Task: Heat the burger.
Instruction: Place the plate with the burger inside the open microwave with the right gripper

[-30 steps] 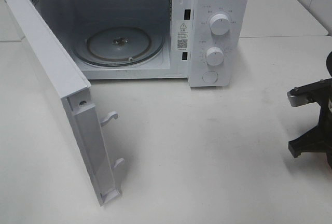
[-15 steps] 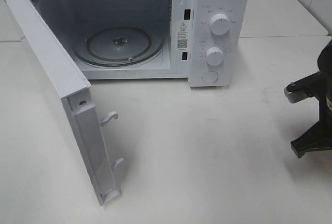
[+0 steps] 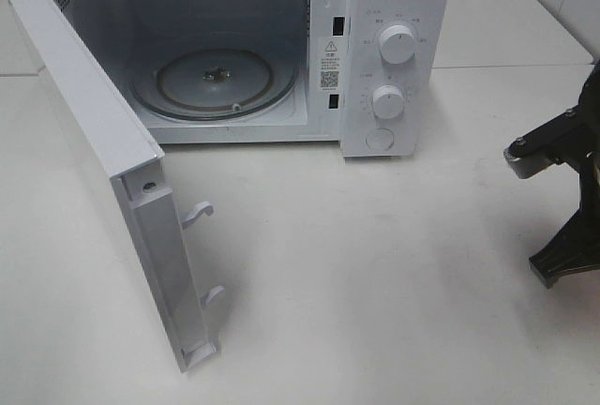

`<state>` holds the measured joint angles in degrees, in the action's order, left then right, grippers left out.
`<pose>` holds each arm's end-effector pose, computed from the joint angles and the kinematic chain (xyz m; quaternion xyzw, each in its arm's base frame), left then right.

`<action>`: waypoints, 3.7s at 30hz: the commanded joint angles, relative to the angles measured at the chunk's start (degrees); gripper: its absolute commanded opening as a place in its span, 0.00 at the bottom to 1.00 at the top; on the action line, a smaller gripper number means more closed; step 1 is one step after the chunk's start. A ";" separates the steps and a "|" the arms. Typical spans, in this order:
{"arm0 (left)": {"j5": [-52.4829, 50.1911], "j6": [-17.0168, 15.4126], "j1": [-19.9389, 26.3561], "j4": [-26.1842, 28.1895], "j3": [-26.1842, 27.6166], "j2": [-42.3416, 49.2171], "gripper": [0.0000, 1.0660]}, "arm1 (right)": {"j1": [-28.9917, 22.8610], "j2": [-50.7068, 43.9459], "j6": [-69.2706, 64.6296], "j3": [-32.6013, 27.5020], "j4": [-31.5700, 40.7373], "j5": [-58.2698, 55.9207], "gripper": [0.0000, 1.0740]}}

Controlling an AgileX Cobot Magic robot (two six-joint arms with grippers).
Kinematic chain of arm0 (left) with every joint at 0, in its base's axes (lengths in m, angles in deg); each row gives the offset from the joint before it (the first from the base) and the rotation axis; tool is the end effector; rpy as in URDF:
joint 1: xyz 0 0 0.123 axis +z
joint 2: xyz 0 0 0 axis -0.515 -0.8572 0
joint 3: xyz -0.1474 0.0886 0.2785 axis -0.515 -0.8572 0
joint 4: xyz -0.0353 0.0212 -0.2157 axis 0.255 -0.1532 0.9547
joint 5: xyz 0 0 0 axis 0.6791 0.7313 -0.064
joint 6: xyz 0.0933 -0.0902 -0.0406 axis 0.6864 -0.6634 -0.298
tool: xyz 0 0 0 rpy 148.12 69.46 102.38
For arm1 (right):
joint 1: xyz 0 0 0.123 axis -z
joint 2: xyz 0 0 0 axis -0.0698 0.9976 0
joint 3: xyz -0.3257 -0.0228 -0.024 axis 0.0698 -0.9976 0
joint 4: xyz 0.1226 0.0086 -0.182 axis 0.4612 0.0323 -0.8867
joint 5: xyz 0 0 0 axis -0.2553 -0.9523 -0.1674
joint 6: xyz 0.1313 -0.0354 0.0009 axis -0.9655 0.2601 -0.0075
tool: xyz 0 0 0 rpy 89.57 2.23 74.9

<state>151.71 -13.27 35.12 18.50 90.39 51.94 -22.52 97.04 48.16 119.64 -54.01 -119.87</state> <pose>-0.0393 -0.0156 0.2433 -0.0142 0.8519 -0.0260 0.5228 0.2047 0.0344 0.2075 -0.1419 0.9631 -0.2185 0.0679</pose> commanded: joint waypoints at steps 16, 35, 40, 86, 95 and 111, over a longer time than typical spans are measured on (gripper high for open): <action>-0.92 0.00 0.29 0.40 -0.11 0.92 0.95 | -16.44 -4.70 3.38 -0.34 -2.52 -6.07 0.00; -0.92 0.00 0.29 0.40 -0.11 0.92 0.95 | -30.77 -4.70 6.07 -0.34 -4.24 -5.44 0.00; -0.92 0.00 0.29 0.40 -0.11 0.92 0.95 | -32.83 -4.70 8.65 -0.34 -4.87 -4.30 0.00; -0.92 0.00 0.29 0.40 -0.11 0.92 0.95 | -33.69 -4.70 37.59 -0.29 -8.77 11.06 0.00; -0.92 0.00 0.29 0.40 -0.11 0.92 0.95 | -33.69 -4.70 44.12 -0.29 -8.77 15.30 0.00; -0.92 0.00 0.29 0.40 -0.11 0.92 0.95 | -33.69 -4.70 60.91 -0.29 -8.02 22.35 0.00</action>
<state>151.71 -13.27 35.12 18.50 90.39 51.94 -56.04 92.69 107.92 119.01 -59.85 -99.35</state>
